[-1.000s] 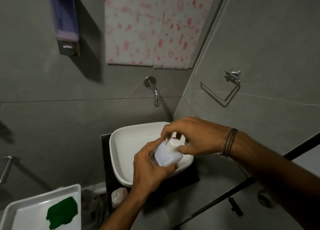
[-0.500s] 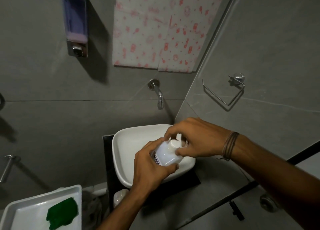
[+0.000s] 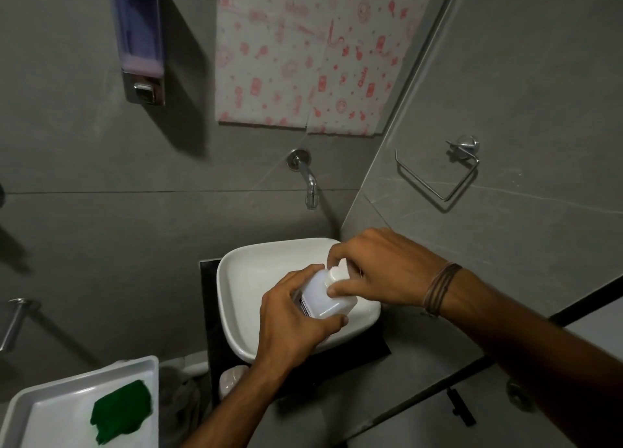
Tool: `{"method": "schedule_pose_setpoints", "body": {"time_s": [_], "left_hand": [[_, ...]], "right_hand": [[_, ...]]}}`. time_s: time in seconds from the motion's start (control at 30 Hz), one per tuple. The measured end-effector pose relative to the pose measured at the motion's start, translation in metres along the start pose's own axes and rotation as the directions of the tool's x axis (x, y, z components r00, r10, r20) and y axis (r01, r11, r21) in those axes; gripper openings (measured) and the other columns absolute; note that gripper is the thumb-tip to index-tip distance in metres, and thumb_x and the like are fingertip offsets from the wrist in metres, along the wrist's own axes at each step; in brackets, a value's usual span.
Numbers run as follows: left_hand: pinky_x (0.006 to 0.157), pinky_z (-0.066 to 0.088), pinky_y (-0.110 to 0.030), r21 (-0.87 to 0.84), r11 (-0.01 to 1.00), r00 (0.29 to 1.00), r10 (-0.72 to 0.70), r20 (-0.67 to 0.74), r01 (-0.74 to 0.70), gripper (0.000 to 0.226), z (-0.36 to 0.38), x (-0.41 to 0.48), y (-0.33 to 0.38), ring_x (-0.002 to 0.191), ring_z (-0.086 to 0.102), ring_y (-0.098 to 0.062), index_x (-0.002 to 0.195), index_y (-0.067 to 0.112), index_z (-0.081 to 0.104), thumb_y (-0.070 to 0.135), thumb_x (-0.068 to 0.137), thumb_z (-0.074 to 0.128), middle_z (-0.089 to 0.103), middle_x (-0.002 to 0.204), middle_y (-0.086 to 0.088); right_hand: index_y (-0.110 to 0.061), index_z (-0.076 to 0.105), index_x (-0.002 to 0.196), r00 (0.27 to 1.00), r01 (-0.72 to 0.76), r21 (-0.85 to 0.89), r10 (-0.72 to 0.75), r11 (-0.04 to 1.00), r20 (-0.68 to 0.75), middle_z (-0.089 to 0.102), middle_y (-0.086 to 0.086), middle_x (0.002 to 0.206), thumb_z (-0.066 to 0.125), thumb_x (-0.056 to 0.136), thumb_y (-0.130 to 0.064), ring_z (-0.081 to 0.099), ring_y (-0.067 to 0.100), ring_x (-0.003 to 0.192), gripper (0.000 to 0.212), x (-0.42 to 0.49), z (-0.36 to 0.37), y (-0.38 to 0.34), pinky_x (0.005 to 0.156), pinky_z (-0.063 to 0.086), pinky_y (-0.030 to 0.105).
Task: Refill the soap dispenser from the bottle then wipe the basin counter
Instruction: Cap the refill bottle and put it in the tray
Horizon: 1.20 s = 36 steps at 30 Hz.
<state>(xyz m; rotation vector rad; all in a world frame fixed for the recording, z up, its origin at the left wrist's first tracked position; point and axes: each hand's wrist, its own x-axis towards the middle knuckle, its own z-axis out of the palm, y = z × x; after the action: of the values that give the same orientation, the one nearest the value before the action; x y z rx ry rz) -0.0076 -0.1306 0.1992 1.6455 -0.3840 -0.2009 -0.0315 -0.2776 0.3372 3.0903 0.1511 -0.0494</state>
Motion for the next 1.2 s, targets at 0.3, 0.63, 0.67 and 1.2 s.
{"method": "schedule_pose_setpoints", "body": {"time_s": [0.3, 0.63, 0.67, 1.2], "left_hand": [[0.105, 0.058, -0.039, 0.018, 0.999, 0.998, 0.042, -0.056, -0.041, 0.083, -0.002, 0.001, -0.005, 0.112, 0.068, -0.007, 0.130, 0.027, 0.068, 0.027, 0.056, 0.106, 0.072, 0.127, 0.008], [0.085, 0.062, -0.027, 0.040, 0.999, 0.922, 0.019, -0.388, -0.004, 0.079, -0.032, -0.011, -0.015, 0.110, 0.069, -0.006, 0.122, 0.039, 0.063, 0.048, 0.052, 0.097, 0.072, 0.119, 0.019], [0.085, 0.062, -0.028, 0.050, 0.999, 0.909, 0.016, -0.418, 0.005, 0.079, -0.037, -0.014, -0.016, 0.110, 0.069, -0.006, 0.122, 0.039, 0.062, 0.049, 0.052, 0.097, 0.072, 0.119, 0.018], [0.108, 0.057, -0.039, 0.009, 0.925, 0.855, -0.347, -0.385, 0.379, 0.075, -0.297, -0.142, -0.179, 0.132, 0.060, -0.001, 0.153, 0.044, 0.047, 0.020, 0.091, 0.082, 0.060, 0.147, 0.023]], "right_hand": [[-0.029, 0.075, 0.097, 0.931, -0.119, 0.520, 0.278, 0.846, -0.238, 0.072, -0.016, 0.085, 0.060, 0.098, -0.044, 0.067, 0.004, 0.079, 0.021, -0.013, 0.033, 0.013, 0.071, 0.052, 0.018], [-0.069, 0.041, 0.123, 0.942, -0.134, 0.810, 0.327, 0.571, -0.075, 0.053, -0.051, 0.114, 0.085, 0.052, -0.055, 0.057, -0.017, 0.107, 0.085, -0.015, 0.166, -0.058, 0.074, 0.048, 0.001], [-0.072, 0.042, 0.116, 0.933, -0.108, 0.829, 0.343, 0.548, -0.106, 0.053, -0.053, 0.111, 0.082, 0.052, -0.050, 0.056, -0.022, 0.104, 0.079, -0.007, 0.170, -0.071, 0.066, 0.045, -0.003], [-0.046, 0.052, 0.134, 0.961, -0.225, 0.958, -0.119, 0.179, 0.248, 0.062, -0.014, 0.136, 0.093, 0.071, -0.020, 0.058, 0.011, 0.131, 0.079, 0.096, 0.321, -0.327, 0.098, 0.060, 0.040]]}}
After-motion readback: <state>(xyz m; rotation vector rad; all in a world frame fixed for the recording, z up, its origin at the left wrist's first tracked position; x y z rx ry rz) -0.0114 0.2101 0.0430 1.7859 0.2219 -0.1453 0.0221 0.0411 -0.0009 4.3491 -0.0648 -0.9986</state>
